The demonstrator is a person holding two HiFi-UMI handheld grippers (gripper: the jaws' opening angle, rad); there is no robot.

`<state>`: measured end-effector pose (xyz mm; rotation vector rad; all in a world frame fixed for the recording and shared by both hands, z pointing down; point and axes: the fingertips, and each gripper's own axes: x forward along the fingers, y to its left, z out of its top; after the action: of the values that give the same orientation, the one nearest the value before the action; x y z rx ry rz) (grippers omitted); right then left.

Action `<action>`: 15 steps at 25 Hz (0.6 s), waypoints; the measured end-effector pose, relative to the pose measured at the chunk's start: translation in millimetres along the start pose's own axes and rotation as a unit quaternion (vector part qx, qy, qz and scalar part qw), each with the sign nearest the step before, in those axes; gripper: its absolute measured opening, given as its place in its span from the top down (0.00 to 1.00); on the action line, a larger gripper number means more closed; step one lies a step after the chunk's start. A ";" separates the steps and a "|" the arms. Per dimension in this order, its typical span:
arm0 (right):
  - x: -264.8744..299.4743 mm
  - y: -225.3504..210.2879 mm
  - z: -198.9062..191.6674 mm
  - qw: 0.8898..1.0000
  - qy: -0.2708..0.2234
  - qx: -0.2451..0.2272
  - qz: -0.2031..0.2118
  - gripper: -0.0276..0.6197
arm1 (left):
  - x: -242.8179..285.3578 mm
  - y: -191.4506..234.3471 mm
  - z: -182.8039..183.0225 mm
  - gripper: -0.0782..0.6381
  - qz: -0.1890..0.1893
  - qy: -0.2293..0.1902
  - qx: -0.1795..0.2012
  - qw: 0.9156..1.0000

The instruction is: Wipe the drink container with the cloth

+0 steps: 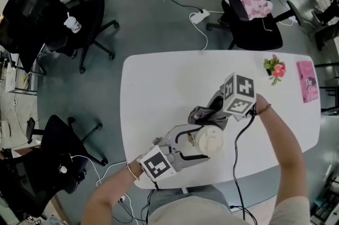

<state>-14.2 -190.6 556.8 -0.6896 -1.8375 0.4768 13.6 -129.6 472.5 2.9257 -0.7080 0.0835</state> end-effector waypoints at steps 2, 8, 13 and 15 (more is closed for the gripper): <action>4.7 -3.2 -2.1 1.000 0.000 0.003 -0.001 0.85 | -0.1 -0.3 0.4 0.36 0.000 -0.001 0.002 1.000; 14.9 -11.7 -7.3 1.000 -0.005 0.015 0.001 0.85 | -0.8 -0.2 0.8 0.36 0.001 -0.001 0.003 1.000; 23.6 -18.3 -11.3 1.000 -0.003 0.018 -0.004 0.85 | -1.2 -0.2 0.4 0.36 0.001 0.004 0.002 1.000; 26.9 -20.8 -13.1 1.000 0.001 0.019 -0.007 0.85 | -1.0 -0.3 0.9 0.36 0.001 0.004 0.004 1.000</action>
<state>-13.9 -188.5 593.3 -0.6515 -1.8263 0.5010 12.9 -129.0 471.5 2.9308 -0.7102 0.0968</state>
